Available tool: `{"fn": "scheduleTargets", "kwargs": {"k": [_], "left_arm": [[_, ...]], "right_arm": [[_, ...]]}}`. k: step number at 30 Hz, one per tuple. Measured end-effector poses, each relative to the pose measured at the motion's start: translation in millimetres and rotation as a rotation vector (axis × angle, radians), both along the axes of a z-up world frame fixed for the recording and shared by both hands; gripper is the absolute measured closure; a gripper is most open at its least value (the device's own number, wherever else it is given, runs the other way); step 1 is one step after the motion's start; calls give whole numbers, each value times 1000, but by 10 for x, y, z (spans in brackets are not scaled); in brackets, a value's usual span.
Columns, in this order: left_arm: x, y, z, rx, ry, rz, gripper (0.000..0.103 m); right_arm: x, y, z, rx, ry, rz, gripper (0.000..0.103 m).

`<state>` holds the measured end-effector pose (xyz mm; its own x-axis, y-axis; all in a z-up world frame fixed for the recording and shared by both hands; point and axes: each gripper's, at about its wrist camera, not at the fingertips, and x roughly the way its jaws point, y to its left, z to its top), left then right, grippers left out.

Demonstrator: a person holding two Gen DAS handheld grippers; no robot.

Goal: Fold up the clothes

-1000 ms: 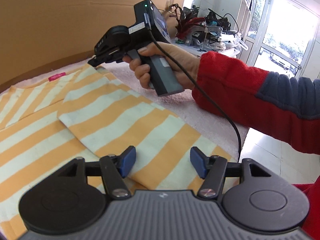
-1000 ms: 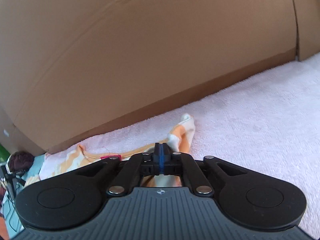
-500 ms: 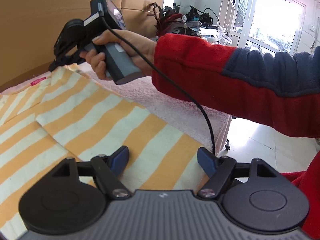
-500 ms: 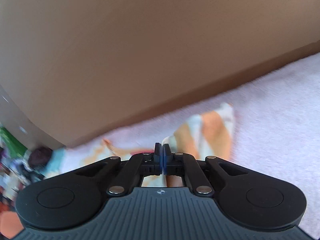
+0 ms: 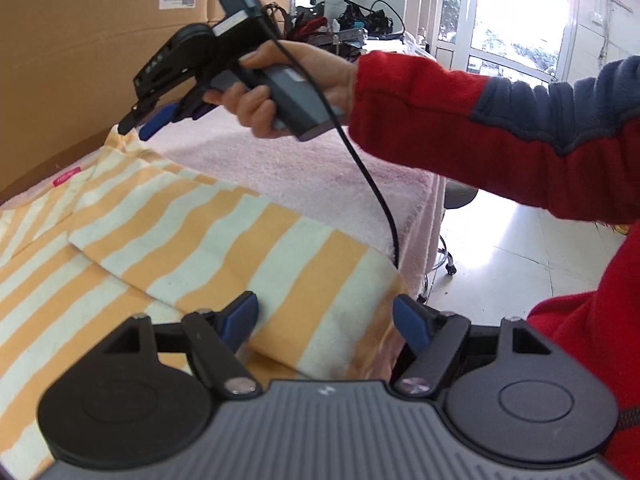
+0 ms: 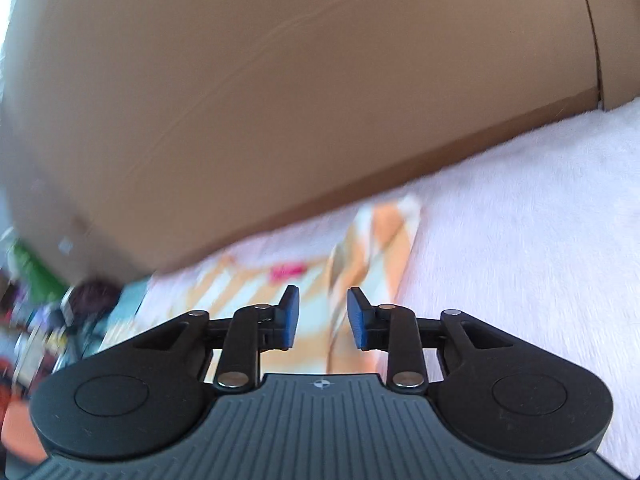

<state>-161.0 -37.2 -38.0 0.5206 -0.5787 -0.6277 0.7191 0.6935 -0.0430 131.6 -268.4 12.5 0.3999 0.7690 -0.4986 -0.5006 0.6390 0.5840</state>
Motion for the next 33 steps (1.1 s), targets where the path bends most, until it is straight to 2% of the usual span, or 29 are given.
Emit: {"fn": "scheduleTargets", "kwargs": {"k": [3,4,6,9,11,13,16,19,24,25,26,27,33], "left_arm": [[-81,22,7,9,-1,-25,23],[-100,24,15,9,2,-28,23],[-140,20,29,8,10,-32,23],[-203,1,47,2,27,-36,23],[-244,-12,59,-2,39,-38,23],[-286,-25,71,-7,50,-41,23],[-293,-33,53,-2,50,-28,22],[-287,-41,29,3,50,-14,22],[-297,-31,13,-10,42,21,19],[-301,-28,13,-14,41,29,19],[-306,-24,14,-16,41,37,19],[-312,-20,15,-18,41,44,18],[-337,-21,16,-21,30,65,17]], "right_arm": [[-411,-240,-113,-35,100,162,71],[-601,-317,-116,-79,64,170,76],[-1005,-434,-81,-140,-2,201,75],[-1497,-482,-131,-83,-43,269,75],[-1755,-551,-156,-94,-68,268,74],[-1922,-419,-270,-134,-102,247,74],[-2085,-264,-437,-143,-161,228,74],[-2199,-199,-535,-162,-171,233,74],[-2270,-126,-736,-202,-193,169,75],[-2285,-113,-758,-211,-188,182,78],[-2304,-103,-772,-219,-185,195,90],[-2331,-101,-763,-227,-189,208,96],[-2416,-132,-729,-211,-192,247,99]]}}
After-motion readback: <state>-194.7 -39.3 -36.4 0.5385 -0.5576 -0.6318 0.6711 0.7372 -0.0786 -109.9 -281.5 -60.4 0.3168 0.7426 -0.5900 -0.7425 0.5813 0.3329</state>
